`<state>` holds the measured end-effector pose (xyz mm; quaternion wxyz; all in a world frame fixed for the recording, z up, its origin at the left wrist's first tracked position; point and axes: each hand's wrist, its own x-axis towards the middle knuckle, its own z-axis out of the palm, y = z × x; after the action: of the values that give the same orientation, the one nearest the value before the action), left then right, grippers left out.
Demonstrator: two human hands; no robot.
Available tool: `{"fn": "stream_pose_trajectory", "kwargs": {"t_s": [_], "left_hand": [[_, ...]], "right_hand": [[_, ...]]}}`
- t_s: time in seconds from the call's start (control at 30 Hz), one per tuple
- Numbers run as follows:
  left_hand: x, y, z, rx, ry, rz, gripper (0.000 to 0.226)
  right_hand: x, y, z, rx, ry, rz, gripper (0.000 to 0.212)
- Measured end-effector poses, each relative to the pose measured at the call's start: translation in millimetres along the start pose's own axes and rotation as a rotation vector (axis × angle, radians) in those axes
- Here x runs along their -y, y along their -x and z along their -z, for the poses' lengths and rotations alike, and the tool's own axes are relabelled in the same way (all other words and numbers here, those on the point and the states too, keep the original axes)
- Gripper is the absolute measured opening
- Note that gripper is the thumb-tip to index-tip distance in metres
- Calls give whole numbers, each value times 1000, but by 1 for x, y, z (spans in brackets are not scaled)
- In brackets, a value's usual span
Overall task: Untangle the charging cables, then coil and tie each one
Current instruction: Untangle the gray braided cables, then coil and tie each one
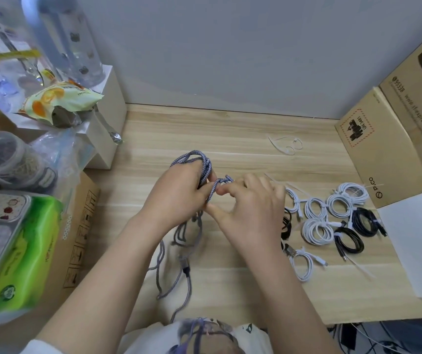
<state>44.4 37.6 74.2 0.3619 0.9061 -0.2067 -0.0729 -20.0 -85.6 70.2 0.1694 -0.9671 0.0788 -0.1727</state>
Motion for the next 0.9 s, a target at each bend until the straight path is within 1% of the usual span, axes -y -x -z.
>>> {"fn": "stream_pose_trajectory", "kwargs": {"t_s": [0.13,0.17,0.23,0.3,0.37,0.47,0.53,0.6,0.63,0.7,0.8,0.83,0.9], "left_hand": [[4,1,-1,40,-7,-55,1],[4,1,-1,52,4,-65,4],[6,2,0,72,34,-93,12],[7,2,3,97,57,-113,16],[9,1,6,126,44,-137,11],[9,1,11,154,23,-197,4],[7,2,15,150,96,-256,6],[4,3,16,142,208,-279,10],[2,4,16,135,271,-275,12],[-1,5,15,128,392,-268,15],[-1,7,13,132,563,-257,12],[-1,7,11,131,633,-245,10],[-2,6,10,131,728,-235,8]], "right_hand": [[4,-1,-1,48,-157,-91,11],[4,-1,1,94,-240,-140,11],[1,-5,10,202,-493,-277,23],[-3,-10,21,278,-800,-431,23],[-8,-14,26,298,-1026,-560,24],[-19,-17,29,264,-1211,-688,23],[-25,-19,30,249,-1265,-711,21],[-29,-21,30,258,-1318,-727,16],[-32,-22,29,283,-1335,-727,14],[-37,-22,27,401,-1306,-707,13],[-39,-20,24,596,-1164,-633,21],[-37,-20,22,633,-1073,-586,23],[-28,-19,20,670,-813,-462,27]]}}
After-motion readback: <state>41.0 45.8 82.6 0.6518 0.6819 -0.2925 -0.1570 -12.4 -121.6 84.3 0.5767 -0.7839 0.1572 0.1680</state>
